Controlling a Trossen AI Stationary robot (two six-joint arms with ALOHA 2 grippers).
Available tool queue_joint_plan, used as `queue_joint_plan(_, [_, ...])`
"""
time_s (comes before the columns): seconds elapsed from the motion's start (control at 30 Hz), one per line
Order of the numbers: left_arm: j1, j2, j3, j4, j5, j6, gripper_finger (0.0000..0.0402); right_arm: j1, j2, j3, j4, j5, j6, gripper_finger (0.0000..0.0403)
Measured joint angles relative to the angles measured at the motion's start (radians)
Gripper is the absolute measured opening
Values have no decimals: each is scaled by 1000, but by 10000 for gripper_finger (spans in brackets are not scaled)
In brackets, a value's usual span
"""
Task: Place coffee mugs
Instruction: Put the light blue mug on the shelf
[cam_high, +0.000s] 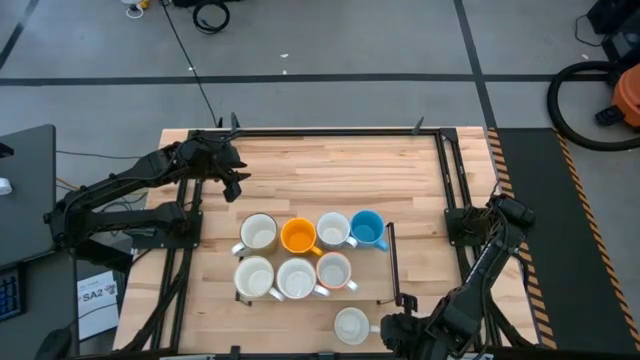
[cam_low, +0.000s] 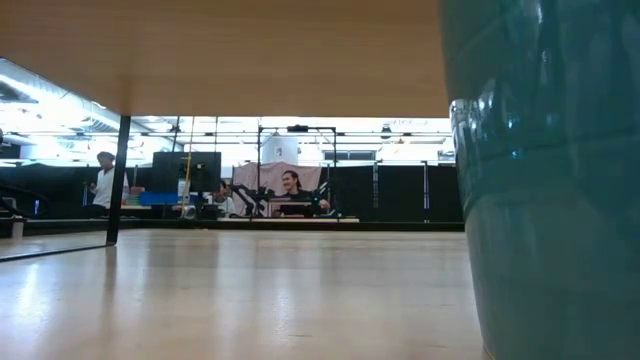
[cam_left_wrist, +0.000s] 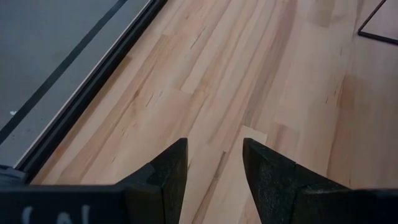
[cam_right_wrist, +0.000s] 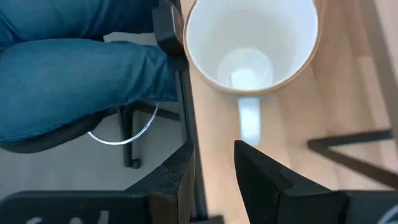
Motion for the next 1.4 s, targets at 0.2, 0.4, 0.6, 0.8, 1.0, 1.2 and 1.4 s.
queue_joint_plan(0.2, [0, 0, 0, -6, 0, -5, 160, -23, 0, 0, 0, 51, -95, 118])
queue_joint_plan(0.4, [0, 0, 0, -6, 0, -21, 160, -35, 0, 0, 0, 51, -160, 118])
queue_joint_plan(0.6, [0, 0, 0, -6, 0, -21, 160, -42, 20, 0, -10, 51, -161, 118])
queue_joint_plan(0.8, [0, 0, 0, -6, 0, -21, 160, -49, 53, -1, -25, 29, -178, 118])
queue_joint_plan(1.0, [0, 0, 0, -6, 0, -24, 160, -56, 53, -4, -21, 40, -186, 118])
queue_joint_plan(1.2, [0, 0, 0, -6, 0, -25, 160, -58, 49, -29, -15, 35, -159, 118])
queue_joint_plan(1.4, [0, 0, 0, -7, 0, -25, 160, -58, 49, -34, -12, 34, -159, 118])
